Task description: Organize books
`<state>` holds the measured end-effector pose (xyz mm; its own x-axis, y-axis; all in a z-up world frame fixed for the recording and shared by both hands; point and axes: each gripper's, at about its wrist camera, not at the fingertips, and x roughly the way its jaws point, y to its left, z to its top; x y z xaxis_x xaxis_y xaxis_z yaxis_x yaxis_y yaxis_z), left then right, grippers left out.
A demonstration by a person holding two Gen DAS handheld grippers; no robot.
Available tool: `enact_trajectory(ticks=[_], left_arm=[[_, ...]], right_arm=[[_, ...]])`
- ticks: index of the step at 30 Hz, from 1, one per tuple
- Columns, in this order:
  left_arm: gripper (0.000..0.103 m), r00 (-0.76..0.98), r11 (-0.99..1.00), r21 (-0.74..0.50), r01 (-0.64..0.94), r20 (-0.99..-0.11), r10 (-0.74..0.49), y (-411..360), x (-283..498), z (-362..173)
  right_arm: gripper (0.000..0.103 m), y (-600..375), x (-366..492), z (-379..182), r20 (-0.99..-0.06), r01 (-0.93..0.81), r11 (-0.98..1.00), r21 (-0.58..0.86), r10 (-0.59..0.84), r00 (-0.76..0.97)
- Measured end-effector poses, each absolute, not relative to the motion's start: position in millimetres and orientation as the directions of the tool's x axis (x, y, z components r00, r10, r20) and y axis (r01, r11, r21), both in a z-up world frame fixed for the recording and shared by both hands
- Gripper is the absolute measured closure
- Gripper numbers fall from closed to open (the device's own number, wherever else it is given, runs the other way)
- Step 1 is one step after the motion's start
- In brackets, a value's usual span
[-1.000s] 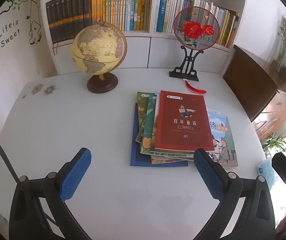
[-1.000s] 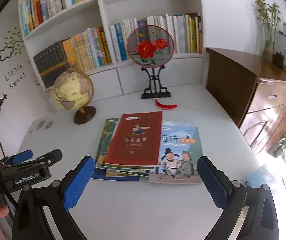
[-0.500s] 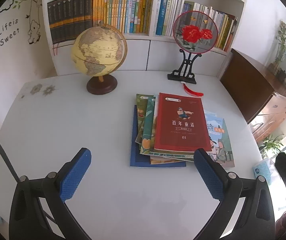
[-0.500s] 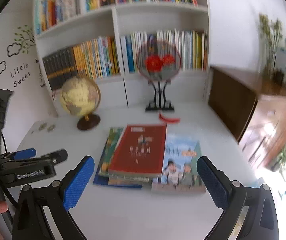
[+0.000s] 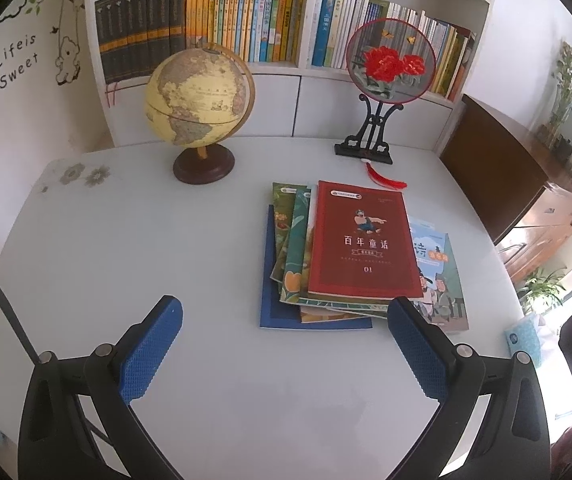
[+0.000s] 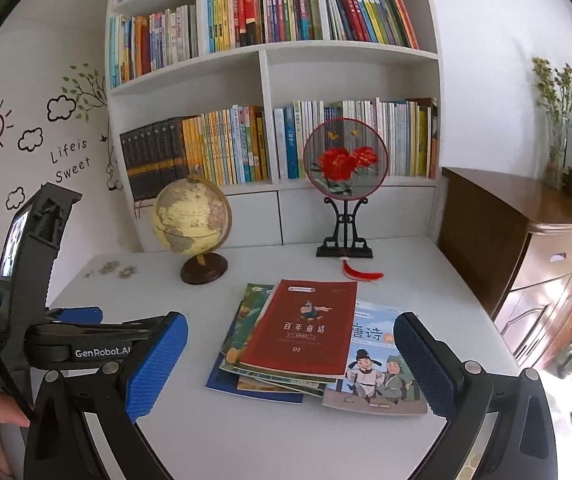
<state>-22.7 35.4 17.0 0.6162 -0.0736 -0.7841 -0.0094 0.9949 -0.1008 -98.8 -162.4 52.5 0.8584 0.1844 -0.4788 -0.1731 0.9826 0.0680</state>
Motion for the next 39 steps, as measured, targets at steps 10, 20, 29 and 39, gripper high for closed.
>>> enact_trajectory(ticks=[10,20,29,39], left_arm=[[0.001,0.629,0.997,-0.075,-0.026,-0.776,-0.042,37.1,-25.8,19.3],[0.001,0.623,0.998,-0.068,-0.004,-0.780,-0.050,34.9,-25.5,14.7],[0.001,0.613,0.996,-0.089,-0.010,-0.788,-0.064,41.5,-24.6,9.2],[0.001,0.608,0.992,-0.124,0.000,-0.787,-0.098,46.6,-22.8,6.0]], right_arm=[[0.000,-173.2,-90.8,48.0,-0.558,-0.135,0.981,0.138,0.190,0.808],[0.000,-186.3,-84.5,33.9,-0.611,-0.109,0.972,0.210,0.218,0.761],[0.000,-184.0,-81.8,26.9,-0.629,-0.109,0.969,0.223,0.229,0.743],[0.000,-185.5,-73.5,16.8,-0.670,-0.081,0.967,0.243,0.228,0.706]])
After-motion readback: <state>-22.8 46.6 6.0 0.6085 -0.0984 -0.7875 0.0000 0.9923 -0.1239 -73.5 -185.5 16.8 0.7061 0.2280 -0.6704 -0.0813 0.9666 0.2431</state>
